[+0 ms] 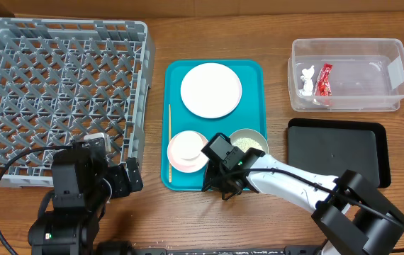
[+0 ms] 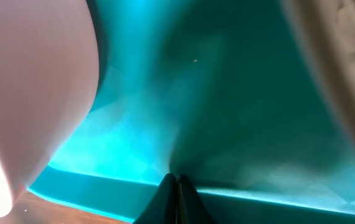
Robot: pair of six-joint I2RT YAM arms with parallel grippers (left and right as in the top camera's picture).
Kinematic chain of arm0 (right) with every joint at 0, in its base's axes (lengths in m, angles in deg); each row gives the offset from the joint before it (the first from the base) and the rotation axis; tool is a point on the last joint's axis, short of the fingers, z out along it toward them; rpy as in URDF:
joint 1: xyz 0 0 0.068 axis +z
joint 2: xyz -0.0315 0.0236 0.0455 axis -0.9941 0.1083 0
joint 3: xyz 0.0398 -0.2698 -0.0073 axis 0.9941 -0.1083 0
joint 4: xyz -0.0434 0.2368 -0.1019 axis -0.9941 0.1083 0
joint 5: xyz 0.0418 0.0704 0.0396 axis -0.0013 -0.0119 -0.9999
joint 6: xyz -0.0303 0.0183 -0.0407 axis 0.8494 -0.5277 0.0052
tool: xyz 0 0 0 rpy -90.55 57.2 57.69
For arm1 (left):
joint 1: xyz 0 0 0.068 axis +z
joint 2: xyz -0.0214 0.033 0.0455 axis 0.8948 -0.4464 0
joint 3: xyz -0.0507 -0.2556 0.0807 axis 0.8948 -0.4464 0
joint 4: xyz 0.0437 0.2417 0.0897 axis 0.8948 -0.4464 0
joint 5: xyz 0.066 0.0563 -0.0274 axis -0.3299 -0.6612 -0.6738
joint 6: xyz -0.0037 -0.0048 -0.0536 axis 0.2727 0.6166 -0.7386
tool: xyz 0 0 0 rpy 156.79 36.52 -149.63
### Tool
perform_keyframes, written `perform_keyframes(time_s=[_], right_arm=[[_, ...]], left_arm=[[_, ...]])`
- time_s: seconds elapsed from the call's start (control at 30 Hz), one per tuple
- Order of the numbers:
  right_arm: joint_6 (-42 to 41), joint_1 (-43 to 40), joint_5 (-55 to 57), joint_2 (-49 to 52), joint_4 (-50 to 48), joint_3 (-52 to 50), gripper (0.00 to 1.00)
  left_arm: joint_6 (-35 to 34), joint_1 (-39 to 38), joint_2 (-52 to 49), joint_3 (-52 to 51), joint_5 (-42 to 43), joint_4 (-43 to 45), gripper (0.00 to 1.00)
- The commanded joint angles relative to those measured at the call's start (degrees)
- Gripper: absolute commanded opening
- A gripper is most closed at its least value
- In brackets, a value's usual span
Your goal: Sort waste into correct bins and load items into the dishwasher
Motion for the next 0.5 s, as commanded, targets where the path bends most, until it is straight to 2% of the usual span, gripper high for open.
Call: perform_keyframes(time_s=[0.0,0.47], right_arm=[[-1.31,1.55,-2.43,0.50,0.48,-0.46,0.04],[-0.31,1.57,-3.76,0.33,0.07,-0.20,0.05]], left_arm=[[-0.96,-0.04,0.13,1.31,-0.02,0.02,1.00],[-0.96,-0.04,0.13,1.31,-0.20,-0.52,1.00]])
